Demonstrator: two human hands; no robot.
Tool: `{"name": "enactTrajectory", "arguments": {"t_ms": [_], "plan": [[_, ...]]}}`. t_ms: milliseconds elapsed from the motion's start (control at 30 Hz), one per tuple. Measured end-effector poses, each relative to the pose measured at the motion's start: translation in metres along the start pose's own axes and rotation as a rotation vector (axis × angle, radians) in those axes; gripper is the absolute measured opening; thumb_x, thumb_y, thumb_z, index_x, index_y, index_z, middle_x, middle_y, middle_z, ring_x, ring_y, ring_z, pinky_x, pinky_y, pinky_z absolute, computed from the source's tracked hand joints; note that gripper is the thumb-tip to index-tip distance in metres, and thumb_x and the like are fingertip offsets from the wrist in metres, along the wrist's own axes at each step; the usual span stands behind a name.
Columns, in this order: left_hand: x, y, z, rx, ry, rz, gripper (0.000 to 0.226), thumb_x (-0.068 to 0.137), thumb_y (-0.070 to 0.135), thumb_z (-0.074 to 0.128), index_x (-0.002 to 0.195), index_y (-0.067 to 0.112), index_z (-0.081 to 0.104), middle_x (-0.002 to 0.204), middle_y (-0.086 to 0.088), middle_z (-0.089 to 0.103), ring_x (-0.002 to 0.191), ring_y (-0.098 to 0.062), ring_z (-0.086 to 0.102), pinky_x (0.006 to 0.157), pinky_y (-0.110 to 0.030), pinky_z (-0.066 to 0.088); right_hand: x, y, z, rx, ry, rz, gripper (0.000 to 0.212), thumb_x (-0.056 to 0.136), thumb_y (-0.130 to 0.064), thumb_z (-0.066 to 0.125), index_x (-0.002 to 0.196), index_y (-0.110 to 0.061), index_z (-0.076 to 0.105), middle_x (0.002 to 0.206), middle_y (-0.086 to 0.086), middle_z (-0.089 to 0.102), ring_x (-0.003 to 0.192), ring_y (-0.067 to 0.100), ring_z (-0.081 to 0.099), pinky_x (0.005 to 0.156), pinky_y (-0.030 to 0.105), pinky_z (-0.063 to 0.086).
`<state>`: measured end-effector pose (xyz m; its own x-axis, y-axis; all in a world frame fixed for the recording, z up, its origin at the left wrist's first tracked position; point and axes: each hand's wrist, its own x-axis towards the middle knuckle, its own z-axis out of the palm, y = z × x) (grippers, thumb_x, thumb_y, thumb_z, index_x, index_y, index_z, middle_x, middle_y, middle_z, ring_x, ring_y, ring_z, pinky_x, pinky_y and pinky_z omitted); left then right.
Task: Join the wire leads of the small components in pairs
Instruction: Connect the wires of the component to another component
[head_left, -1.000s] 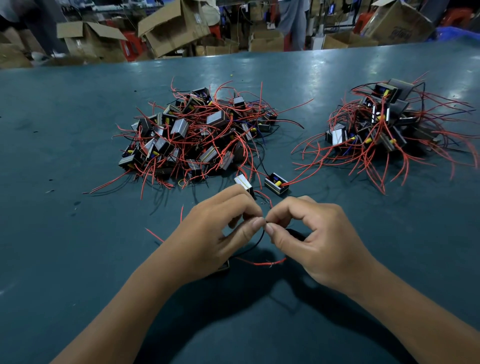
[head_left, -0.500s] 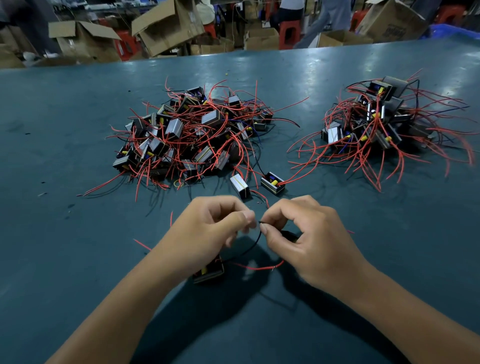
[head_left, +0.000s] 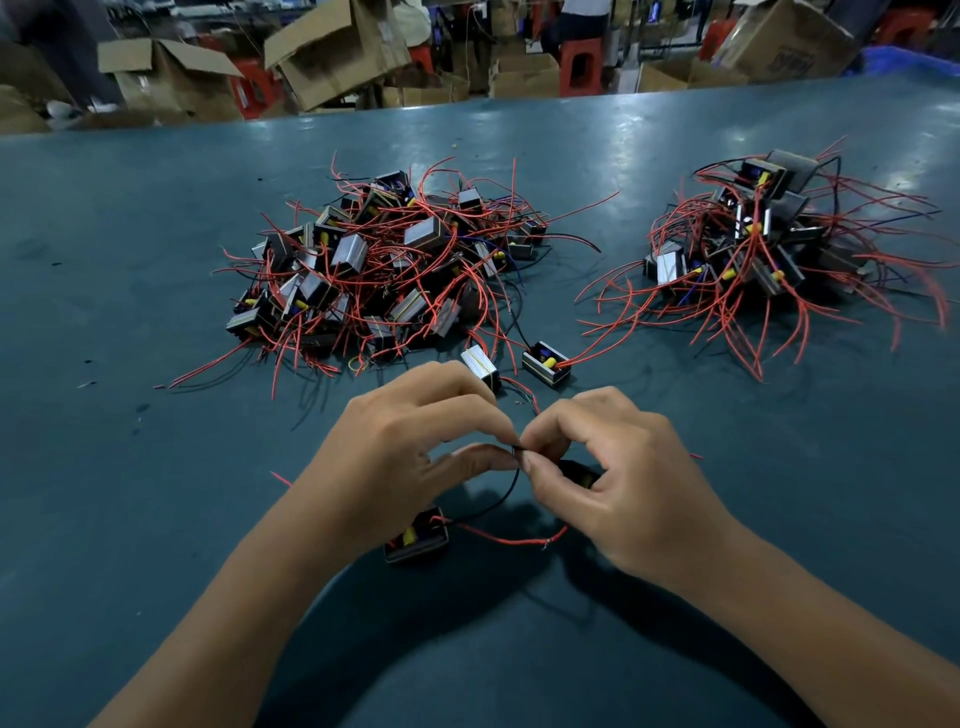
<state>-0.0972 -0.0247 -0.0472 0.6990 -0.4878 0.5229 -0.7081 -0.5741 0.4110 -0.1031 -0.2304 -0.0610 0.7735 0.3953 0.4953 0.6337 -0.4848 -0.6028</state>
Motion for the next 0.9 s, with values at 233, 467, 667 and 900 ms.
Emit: {"name": "enactTrajectory", "arguments": {"t_ms": [233,467,667,900], "plan": [[-0.001,0.001,0.002,0.007,-0.011,-0.029,0.016,0.092,0.031,0.068,0.092,0.016,0.074,0.095,0.007,0.060,0.086,-0.011,0.058,0.069,-0.036,0.050,0.001,0.001,0.001,-0.091,0.054,-0.106,0.005,0.080,-0.008,0.068,0.076,-0.008,0.066,0.068,-0.006,0.062,0.072,0.013,0.047,0.079,0.018,0.037],[-0.002,0.009,0.007,-0.285,-0.055,-0.296,0.014,0.093,0.036,0.063,0.084,0.025,0.066,0.079,0.009,0.059,0.065,-0.013,0.050,0.057,-0.027,0.039,0.000,0.006,0.003,-0.110,0.092,-0.133,0.011,0.085,-0.016,0.063,0.078,-0.009,0.068,0.068,-0.005,0.059,0.072,0.017,0.046,0.078,0.027,0.041],[-0.003,0.018,0.016,-0.596,0.003,-0.603,0.022,0.092,0.027,0.070,0.072,0.020,0.068,0.054,0.014,0.046,0.049,-0.007,0.031,0.046,-0.017,0.024,0.001,0.010,0.005,-0.160,0.142,-0.183,0.010,0.084,-0.009,0.067,0.074,-0.008,0.066,0.065,-0.005,0.057,0.060,0.019,0.049,0.078,0.037,0.043],[0.001,0.027,0.024,-0.987,0.036,-0.961,0.043,0.089,0.015,0.065,0.047,0.020,0.056,0.055,0.003,0.031,0.052,-0.014,0.018,0.044,-0.024,0.015,0.001,0.012,0.008,-0.239,0.197,-0.253,0.014,0.084,-0.004,0.067,0.070,-0.006,0.064,0.061,-0.002,0.056,0.056,0.019,0.045,0.076,0.042,0.046]]}}
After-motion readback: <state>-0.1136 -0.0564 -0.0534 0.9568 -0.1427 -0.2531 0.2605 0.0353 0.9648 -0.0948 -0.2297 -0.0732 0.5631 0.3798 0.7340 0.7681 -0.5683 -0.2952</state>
